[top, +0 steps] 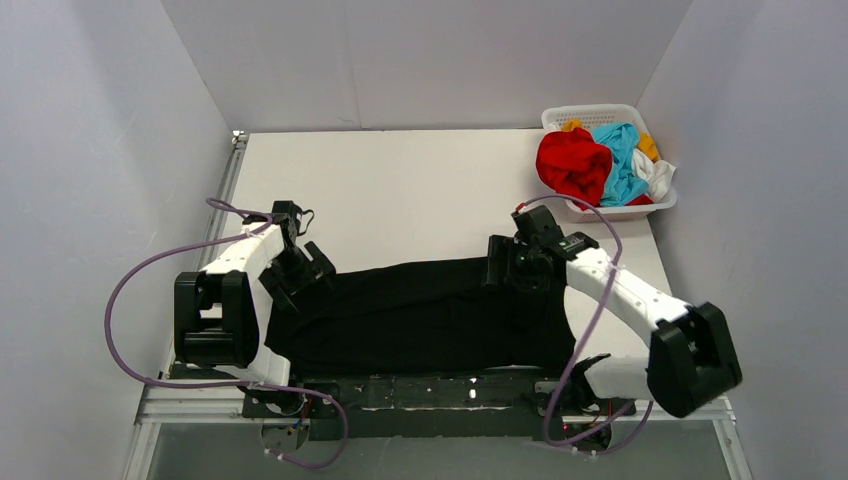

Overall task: Fold and stack the t-shirts
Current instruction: Fold the other side of the tshirt into a rectangle

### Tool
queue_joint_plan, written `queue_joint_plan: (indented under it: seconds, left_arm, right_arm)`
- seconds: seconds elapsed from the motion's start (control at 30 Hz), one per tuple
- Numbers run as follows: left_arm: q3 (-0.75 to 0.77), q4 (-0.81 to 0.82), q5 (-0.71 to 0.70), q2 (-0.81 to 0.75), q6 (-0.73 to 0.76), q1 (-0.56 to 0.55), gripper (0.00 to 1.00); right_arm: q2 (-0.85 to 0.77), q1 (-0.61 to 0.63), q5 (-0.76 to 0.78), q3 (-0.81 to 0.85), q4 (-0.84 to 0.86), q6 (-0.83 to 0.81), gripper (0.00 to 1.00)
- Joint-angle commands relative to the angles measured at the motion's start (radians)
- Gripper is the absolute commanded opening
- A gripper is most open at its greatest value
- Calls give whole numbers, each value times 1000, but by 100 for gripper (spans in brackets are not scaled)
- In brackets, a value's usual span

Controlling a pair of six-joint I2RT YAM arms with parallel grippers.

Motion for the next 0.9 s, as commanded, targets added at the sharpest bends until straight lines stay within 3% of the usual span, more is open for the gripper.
queue_joint_plan:
  seconds: [0.0, 0.27, 0.57, 0.7, 0.87]
  left_arm:
    - [-3, -117, -4, -3, 6, 8, 98]
    - [-1, -119, 15, -2, 6, 8, 98]
    - [4, -124, 10, 1, 9, 7, 98]
    - [10, -134, 11, -2, 12, 7, 98]
    - [17, -148, -38, -9, 17, 8, 98]
  right_arm:
    - [179, -38, 26, 68, 151, -37, 95]
    - [321, -42, -144, 40, 197, -72, 91]
    - [151, 14, -457, -79, 229, -105, 91]
    - [108, 77, -427, -70, 162, -98, 92]
    - [36, 126, -189, -58, 31, -28, 92]
